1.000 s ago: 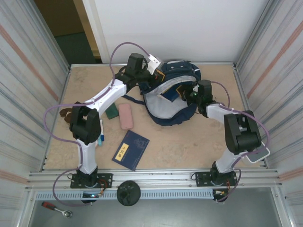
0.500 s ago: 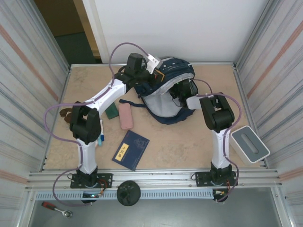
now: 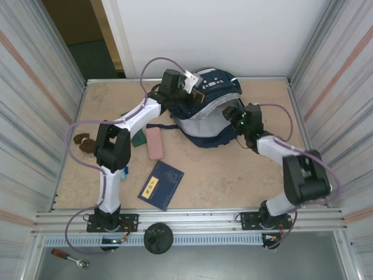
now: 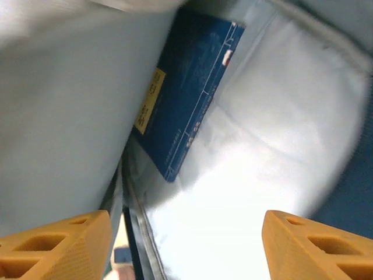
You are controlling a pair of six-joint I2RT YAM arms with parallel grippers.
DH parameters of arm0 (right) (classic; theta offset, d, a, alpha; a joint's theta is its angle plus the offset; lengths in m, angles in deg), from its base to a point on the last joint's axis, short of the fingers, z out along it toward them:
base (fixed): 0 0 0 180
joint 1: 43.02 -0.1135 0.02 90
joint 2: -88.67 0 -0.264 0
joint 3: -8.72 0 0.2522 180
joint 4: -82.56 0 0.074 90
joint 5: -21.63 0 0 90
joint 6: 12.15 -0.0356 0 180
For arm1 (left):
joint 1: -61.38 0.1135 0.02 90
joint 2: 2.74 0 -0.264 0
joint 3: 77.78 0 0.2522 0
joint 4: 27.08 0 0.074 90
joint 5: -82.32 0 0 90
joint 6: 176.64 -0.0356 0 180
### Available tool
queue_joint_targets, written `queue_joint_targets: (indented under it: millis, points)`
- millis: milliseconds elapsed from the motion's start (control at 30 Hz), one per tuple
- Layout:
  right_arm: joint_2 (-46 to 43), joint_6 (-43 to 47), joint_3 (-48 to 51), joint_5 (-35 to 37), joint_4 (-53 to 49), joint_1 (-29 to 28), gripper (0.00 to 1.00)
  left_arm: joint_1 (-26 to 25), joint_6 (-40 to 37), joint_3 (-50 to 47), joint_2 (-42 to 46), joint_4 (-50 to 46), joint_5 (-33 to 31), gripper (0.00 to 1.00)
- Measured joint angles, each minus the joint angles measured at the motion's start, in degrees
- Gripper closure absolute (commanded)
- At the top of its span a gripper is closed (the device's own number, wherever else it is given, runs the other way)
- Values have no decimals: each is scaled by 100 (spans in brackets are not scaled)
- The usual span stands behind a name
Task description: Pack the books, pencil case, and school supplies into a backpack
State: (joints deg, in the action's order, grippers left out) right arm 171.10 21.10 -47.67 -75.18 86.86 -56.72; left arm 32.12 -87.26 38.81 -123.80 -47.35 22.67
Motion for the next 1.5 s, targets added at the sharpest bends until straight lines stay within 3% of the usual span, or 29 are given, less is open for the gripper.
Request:
queue_joint_targets:
  millis: [33,167,267,367,533,633,833,967,1100,1233,1433,1500]
  points:
    - [-337,144,131,59,-151,15,29,-24,-2,44,-85,0,-22,93]
    - [-1665,824,472,369,-946,22,26,-256,-166,527,-610,-195,-219,50]
    - [-2264,1287,494,426,-1604,2,22,-483,-343,632,-693,-485,-496,36]
    - [-2551,1624,496,490,-2249,-280,17,-625,-291,-199,-98,-428,-833,27]
    - [-2717,1749,723,358,-2800,-1368,13,-439,575,-3029,2243,-76,-1648,26]
    - [-2262,1733,728,179,-2885,-2238,12,-299,1237,-4472,3620,-44,-2192,25]
    - [-778,1744,214,-284,-2977,-3901,16,-413,2444,-6317,5213,-966,-3261,24]
    - [129,1827,-409,-704,-2695,-4640,22,-369,3233,-7169,5982,-1633,-3652,24]
    - [1062,1849,-1049,-1043,-2319,-4940,28,-142,3759,-7648,6826,-1882,-3731,26]
    - [1716,1867,-1329,-1150,-2109,-4889,32,345,4048,-8037,7217,-1810,-3375,27]
    - [1969,1963,-1327,-1244,-2247,-4391,35,354,4081,-8188,6537,-1360,-2474,28]
    - [1904,2046,-1250,-1255,-2286,-4197,35,219,4028,-8096,6253,-1305,-2490,30]
